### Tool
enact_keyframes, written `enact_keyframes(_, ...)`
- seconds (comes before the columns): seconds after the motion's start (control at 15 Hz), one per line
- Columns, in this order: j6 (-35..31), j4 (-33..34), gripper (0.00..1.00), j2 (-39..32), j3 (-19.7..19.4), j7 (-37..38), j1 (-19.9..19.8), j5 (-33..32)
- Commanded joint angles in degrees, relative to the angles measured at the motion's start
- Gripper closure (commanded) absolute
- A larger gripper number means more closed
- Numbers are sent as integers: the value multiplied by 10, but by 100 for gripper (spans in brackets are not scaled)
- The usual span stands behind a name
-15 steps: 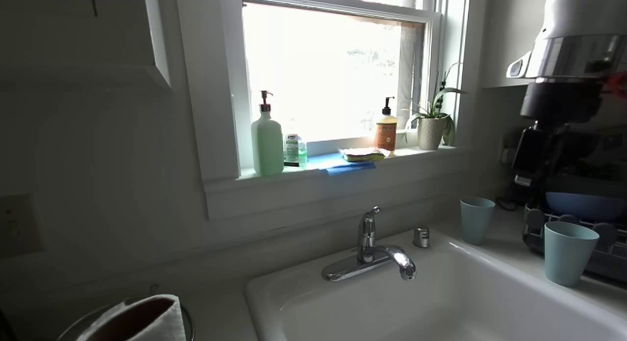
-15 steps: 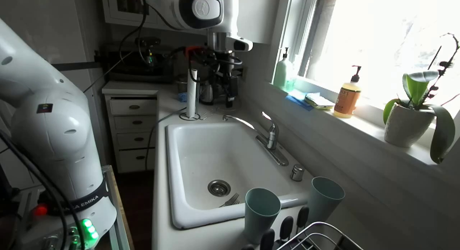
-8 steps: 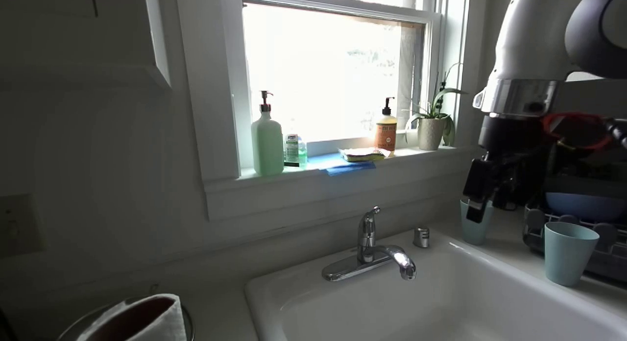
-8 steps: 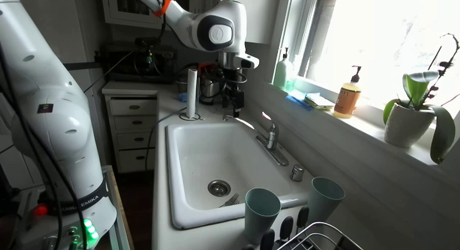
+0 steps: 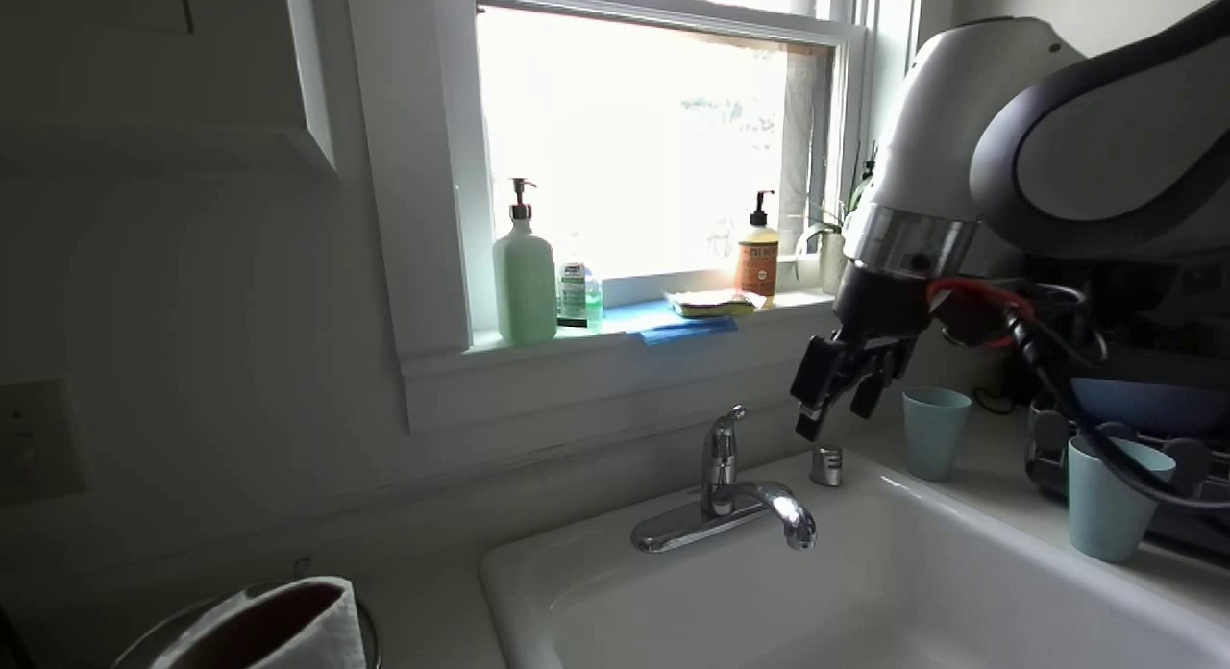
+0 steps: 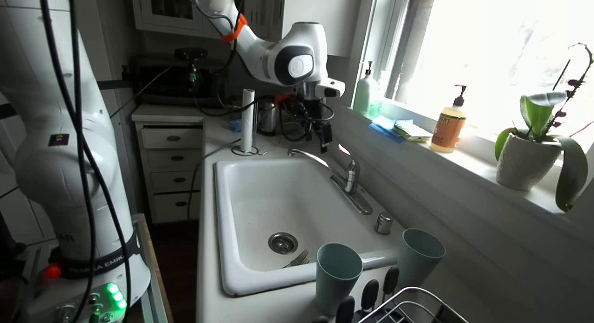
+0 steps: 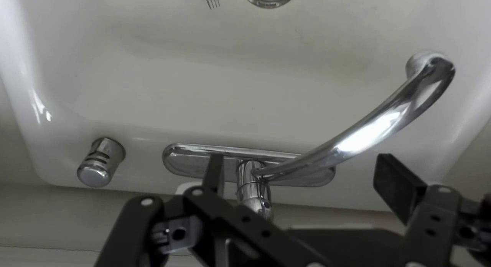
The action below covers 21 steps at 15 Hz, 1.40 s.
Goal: Push the faucet handle upwards then push the faucet to the right, place the cup at the front of the counter under the running faucet then put it back on the counter
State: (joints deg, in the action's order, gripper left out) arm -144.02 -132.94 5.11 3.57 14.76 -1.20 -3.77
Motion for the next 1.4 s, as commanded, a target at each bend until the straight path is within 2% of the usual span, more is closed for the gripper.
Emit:
enact_keyframes(0.0, -10, 7, 0, -12, -6, 1, 7, -4)
enact_keyframes(0.27, -23, 23, 0, -37, -7, 3, 12, -7)
enact_keyframes(0.33, -46, 28, 0, -51, -9, 30, 8, -33)
enact_keyframes(0.6, -98, 35, 0, -85, -11, 38, 13, -14)
enact_keyframes(0.67, -104, 38, 25, -93, -11, 34, 15, -1)
enact_keyframes(0.73, -122, 36, 26, -99, -11, 31, 17, 4)
enact_keyframes(0.93, -171, 33, 47, -110, -9, 15, 24, 18)
enact_keyframes(1.07, -201, 34, 62, -116, -13, 19, 29, 4)
enact_keyframes(1.33, -218, 41, 90, -121, -16, 45, 26, -42)
